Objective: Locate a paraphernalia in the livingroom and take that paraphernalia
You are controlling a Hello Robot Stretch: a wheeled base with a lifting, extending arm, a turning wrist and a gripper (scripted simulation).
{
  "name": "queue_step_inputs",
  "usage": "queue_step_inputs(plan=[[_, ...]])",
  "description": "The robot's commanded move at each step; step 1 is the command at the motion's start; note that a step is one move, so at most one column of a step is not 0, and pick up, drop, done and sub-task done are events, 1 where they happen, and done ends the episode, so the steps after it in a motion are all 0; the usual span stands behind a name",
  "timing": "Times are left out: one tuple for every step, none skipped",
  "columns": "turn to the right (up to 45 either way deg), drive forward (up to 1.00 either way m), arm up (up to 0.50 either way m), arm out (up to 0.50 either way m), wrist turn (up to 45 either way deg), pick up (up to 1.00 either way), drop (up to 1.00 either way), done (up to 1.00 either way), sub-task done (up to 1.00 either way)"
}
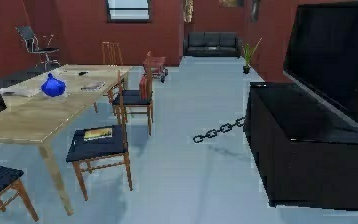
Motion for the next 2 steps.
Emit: queue_step_inputs(plan=[[0.0,1.0,0.0,0.0,0.0,0.0,0.0,0.0,0.0],[-45.0,0.0,0.0,0.0,0.0,0.0,0.0,0.0,0.0]])
